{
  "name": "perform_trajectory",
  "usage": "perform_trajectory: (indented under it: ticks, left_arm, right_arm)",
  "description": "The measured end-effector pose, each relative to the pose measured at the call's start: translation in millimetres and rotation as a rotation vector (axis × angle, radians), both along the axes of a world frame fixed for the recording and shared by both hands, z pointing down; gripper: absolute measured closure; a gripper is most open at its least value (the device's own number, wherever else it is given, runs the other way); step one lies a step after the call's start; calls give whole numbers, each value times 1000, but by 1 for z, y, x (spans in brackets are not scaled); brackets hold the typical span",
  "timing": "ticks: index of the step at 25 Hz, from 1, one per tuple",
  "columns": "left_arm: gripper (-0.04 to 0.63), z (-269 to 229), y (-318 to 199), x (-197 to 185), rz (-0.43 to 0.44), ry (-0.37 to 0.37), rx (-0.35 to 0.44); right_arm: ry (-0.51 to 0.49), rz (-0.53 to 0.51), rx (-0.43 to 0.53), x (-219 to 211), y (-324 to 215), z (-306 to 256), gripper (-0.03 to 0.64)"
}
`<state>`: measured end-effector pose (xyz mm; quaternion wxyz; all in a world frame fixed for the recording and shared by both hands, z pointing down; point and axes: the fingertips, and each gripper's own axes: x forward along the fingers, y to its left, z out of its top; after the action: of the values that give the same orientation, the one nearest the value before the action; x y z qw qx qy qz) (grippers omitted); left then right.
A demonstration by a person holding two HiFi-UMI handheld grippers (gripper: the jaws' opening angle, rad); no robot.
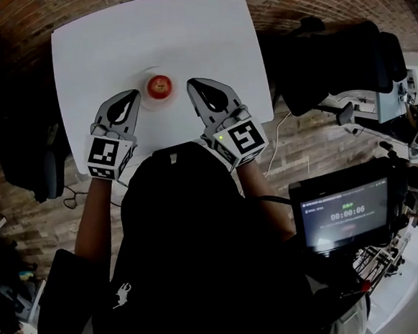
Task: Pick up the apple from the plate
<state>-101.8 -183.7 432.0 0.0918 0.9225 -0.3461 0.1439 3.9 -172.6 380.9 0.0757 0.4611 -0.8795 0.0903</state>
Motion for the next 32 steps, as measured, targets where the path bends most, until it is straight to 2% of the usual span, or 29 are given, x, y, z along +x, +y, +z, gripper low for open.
perform_trajectory:
  ticks: [9, 19, 24, 30, 32]
  left_arm:
    - [588, -1, 10, 6, -35, 10, 19]
    - [586, 24, 17, 11, -70, -5, -22]
    - [586, 50, 3, 41, -72, -49, -78]
    - [584, 79, 9, 39, -64, -102, -115]
    - [548, 89, 10, 41, -58, -121, -129]
  right_arm:
    - [3, -85, 24, -11, 2, -3, 612]
    - [9, -127, 0, -11, 5, 7, 612]
    - [1, -124, -46, 25, -11, 20, 612]
    - [11, -121, -70, 27, -6, 28, 612]
    - [14, -120, -77, 27, -5, 30, 612]
